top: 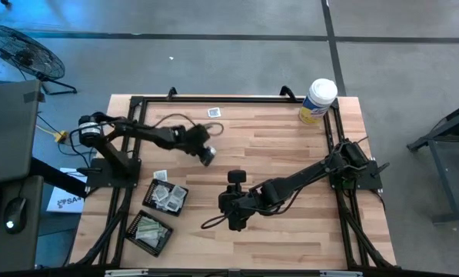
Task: Pick & Place First Aid Supplies
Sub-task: Put the towelette pack into the top black bin
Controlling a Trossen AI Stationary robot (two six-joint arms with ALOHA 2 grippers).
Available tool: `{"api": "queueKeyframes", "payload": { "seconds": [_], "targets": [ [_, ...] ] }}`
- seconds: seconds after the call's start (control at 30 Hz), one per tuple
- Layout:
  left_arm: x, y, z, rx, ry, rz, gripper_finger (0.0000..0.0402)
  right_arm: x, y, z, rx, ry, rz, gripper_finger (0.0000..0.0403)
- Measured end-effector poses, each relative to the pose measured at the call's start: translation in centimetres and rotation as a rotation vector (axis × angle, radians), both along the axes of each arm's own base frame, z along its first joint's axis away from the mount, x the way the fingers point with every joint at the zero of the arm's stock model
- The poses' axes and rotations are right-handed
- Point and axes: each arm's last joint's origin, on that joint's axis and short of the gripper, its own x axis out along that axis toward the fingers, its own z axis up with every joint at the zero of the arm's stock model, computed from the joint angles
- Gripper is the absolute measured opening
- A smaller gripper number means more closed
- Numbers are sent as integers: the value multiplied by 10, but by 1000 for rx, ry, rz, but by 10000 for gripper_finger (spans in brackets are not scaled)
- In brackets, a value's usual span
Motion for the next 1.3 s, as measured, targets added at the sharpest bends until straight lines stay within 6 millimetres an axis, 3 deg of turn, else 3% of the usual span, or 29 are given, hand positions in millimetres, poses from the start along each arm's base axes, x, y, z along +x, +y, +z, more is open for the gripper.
{"api": "queueKeyframes", "payload": {
  "seconds": [0.3,0.57,0.87,1.07,1.3],
  "targets": [
    [7,-63,19,207,-41,-112,182,-4,3,-2,-23,30,9,113],
    [14,-104,16,400,-100,-88,182,-11,13,-3,-33,55,19,113],
    [24,-92,-2,357,-123,69,182,-11,12,-3,-34,54,17,113],
    [24,-70,9,326,-157,116,182,-11,11,-3,-37,56,19,113],
    [12,-52,4,241,-11,85,182,-11,12,-3,-29,58,20,113]
  ]
}}
